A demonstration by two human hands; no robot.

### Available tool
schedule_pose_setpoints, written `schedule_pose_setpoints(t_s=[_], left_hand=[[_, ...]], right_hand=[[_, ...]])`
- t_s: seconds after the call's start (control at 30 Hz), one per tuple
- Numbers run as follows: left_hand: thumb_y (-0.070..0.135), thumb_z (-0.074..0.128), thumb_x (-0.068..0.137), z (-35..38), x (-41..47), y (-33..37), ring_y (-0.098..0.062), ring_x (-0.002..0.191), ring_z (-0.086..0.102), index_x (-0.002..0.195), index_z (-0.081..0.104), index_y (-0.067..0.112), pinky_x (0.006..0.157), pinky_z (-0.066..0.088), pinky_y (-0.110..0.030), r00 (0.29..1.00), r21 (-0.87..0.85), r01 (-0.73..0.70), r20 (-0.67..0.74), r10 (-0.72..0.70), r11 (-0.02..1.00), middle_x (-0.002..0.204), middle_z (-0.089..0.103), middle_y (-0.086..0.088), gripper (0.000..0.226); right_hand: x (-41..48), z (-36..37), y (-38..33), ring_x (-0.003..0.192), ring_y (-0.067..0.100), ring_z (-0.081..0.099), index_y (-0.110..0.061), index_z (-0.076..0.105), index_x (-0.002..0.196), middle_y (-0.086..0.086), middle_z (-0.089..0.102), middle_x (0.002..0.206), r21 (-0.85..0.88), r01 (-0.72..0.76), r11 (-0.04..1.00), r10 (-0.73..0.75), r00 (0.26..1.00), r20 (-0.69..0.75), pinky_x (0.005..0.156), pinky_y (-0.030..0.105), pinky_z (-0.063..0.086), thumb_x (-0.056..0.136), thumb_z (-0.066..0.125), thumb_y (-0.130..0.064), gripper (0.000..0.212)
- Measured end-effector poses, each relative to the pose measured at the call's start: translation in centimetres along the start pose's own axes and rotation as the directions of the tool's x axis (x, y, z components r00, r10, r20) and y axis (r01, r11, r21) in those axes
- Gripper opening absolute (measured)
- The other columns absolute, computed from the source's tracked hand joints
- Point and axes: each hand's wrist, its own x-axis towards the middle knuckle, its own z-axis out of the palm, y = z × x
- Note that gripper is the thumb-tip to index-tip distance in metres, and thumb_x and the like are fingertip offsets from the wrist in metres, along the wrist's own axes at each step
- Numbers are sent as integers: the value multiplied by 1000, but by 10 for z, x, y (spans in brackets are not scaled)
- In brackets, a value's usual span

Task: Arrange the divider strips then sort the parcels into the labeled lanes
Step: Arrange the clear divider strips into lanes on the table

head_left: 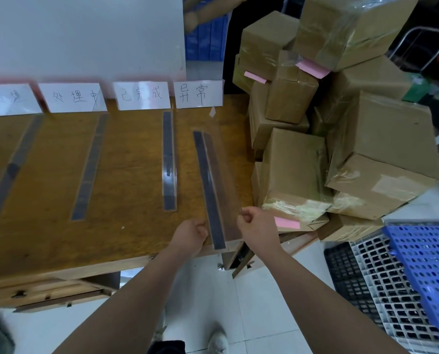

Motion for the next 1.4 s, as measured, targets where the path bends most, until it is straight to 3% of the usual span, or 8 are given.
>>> schedule_pose_setpoints(t_s=[0.17,0.37,0.47,0.57,0.73,0.9,1.13,1.4], left_hand=[[17,50,100,-21,-4,8,-21,106,62,133,57,8,97,52,-39,990,15,-62,-129,64,998,118,65,-7,34],[19,56,98,-50,-9,20,-18,114,60,134,57,10,96,44,-24,940,79,-193,-271,208,978,126,65,-5,37],[19,57,98,-63,-9,24,-15,111,60,132,60,10,92,41,-20,911,108,-214,-336,238,971,125,66,-5,35],[19,57,98,-75,-6,26,-9,101,58,129,62,10,89,43,-21,894,124,-223,-369,254,967,121,67,-4,33],[19,54,99,-94,9,32,-9,98,57,128,63,10,84,41,-18,889,152,-226,-371,267,962,118,68,-4,32],[19,52,100,-116,32,39,-17,111,59,132,59,10,87,38,-19,883,197,-223,-375,284,955,124,65,-5,34],[20,52,100,-145,68,48,-21,109,61,134,57,12,87,44,-24,916,204,-194,-312,252,960,123,66,-6,36],[29,58,97,-151,100,58,-25,129,50,144,44,11,106,40,-38,943,240,-163,-248,223,957,141,53,-8,52]], right_hand=[[4,4,-11,106,13,60,-14,56,131,-4,65,112,41,2,999,-5,997,77,88,19,44,99,51,-25,34],[11,10,-24,117,15,53,-15,48,140,3,58,134,93,3,996,-8,999,54,96,27,40,102,45,-26,40],[14,16,-28,90,1,54,-14,56,130,2,62,123,105,-3,994,2,1000,7,74,11,43,102,45,-21,32],[17,21,-29,68,-5,41,-13,63,118,-6,58,96,110,-25,994,38,992,-118,56,7,28,101,46,-17,24],[26,21,-33,75,6,46,-4,66,110,8,68,102,76,-41,996,57,974,-220,68,18,39,100,46,-11,24],[43,21,-44,100,18,61,-8,62,125,7,67,115,88,-95,992,114,961,-252,88,30,47,101,46,-15,29],[69,27,-53,83,10,57,-14,62,120,-2,64,97,23,-175,984,174,949,-264,71,22,45,101,44,-18,26],[93,24,-60,71,6,53,-14,64,110,-5,59,84,-42,-185,982,159,925,-346,60,16,38,101,45,-17,22]])
